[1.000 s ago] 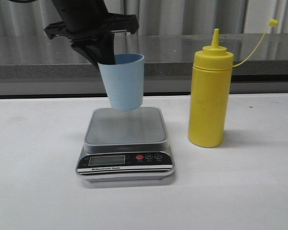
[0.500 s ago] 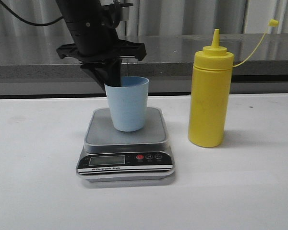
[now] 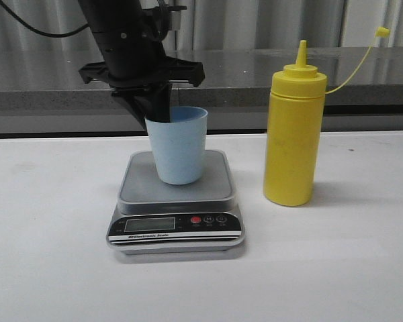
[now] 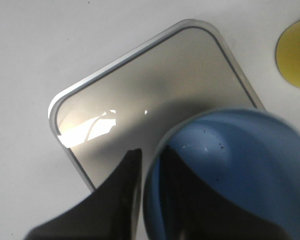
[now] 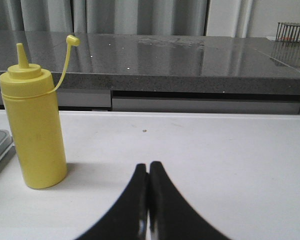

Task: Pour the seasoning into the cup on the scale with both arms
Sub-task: 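Lift the cup and lower it onto the scale with the left gripper, then open the left gripper and raise it away from the cup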

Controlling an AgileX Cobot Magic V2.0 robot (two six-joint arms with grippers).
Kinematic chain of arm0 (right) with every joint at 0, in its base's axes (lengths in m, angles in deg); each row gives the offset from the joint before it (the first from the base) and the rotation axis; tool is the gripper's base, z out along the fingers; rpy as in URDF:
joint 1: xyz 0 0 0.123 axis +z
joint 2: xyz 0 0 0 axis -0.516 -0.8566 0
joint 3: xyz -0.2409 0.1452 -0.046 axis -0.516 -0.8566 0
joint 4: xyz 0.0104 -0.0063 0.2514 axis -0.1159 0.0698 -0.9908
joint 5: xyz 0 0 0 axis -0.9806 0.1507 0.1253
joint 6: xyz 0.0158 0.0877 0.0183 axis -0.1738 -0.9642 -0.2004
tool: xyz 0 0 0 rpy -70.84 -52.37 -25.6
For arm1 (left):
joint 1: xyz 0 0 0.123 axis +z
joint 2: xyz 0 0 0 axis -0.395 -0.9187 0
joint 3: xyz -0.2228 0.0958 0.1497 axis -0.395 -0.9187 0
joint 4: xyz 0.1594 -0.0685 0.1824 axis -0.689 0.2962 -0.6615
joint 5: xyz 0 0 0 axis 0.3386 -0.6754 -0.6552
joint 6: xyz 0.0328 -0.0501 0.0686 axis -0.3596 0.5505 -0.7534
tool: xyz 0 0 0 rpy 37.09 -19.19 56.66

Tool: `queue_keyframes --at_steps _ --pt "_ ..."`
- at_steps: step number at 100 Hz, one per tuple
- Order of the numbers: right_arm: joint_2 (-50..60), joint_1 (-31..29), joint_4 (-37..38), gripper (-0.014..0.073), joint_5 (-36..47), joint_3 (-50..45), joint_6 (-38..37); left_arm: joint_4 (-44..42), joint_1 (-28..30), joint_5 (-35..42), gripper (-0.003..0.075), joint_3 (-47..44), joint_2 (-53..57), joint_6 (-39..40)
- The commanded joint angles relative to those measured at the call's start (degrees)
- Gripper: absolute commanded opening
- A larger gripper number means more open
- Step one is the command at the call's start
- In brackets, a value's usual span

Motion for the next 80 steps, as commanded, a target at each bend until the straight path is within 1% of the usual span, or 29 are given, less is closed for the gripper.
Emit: queue_keyframes --at_steps 1,7,12,17,21,52,71,80 --pt "1.1 -0.3 0.6 -0.0067 4.7 1.2 0.0 0.4 -0.5 1.3 0.0253 1.6 2.8 0.2" --pt "1.1 -0.3 0.6 -0.0067 4.7 1.2 0.0 0.4 -0.5 1.3 0.0378 1.6 3.2 0.4" --pt "1.1 -0.3 0.6 -0.0067 4.7 1.2 0.0 0.4 -0.5 1.3 0.0457 1.6 3.7 0.9" --pt "1.1 -0.3 0.6 -0.0067 4.7 1.2 0.0 0.4 -0.5 1.3 0.0508 1.6 4.3 1.3" --pt "1.1 -0.3 0.6 -0.0067 4.7 1.2 0.0 0.4 -0.5 1.4 0.0528 1.6 4.9 1.7" --pt "1.1 -0.3 0.6 -0.0067 4.7 1.2 0.0 -0.2 -0.5 3.2 0.0529 1.6 10.9 2.2" --pt "1.1 -0.3 0.6 -0.0067 4.7 1.2 0.0 -5.4 0.6 5.5 0.0524 1.2 15.1 6.1" --pt "1.1 -0.3 0.6 -0.0067 4.7 1.2 0.0 -7.4 1.8 6.6 0.0524 -0.6 17.4 6.8"
